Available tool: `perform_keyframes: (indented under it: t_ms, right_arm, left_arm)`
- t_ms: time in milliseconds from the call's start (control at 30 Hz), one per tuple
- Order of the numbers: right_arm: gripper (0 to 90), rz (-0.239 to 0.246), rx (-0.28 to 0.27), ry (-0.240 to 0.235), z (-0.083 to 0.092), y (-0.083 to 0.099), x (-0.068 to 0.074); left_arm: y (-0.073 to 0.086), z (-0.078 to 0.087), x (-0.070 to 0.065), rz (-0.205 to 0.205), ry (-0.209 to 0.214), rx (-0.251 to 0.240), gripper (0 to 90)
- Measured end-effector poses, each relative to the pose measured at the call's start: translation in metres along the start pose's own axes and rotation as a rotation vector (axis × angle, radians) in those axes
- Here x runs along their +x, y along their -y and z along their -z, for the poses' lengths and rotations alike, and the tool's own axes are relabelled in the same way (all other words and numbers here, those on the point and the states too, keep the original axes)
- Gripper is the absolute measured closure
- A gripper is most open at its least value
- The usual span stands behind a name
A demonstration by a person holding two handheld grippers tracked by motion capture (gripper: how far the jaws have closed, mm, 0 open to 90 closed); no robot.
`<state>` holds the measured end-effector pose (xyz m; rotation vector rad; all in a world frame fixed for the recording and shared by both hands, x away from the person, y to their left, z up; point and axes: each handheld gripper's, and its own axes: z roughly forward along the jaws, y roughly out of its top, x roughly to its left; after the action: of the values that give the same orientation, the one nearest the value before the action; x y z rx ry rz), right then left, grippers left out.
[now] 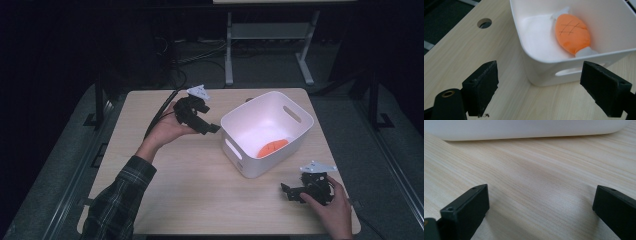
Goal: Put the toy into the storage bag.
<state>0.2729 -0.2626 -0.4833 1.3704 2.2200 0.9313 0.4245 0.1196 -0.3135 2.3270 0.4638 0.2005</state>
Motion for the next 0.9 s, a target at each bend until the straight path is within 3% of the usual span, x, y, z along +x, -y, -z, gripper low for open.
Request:
perform_keyframes:
  t_ms: [900]
  right_arm:
    - [0.2, 0.002, 0.0, 0.001, 0.0, 0.0, 0.0]
  left_arm:
    - [0.077, 0.031, -0.021, 0.052, -0.106, -0.022, 14.3]
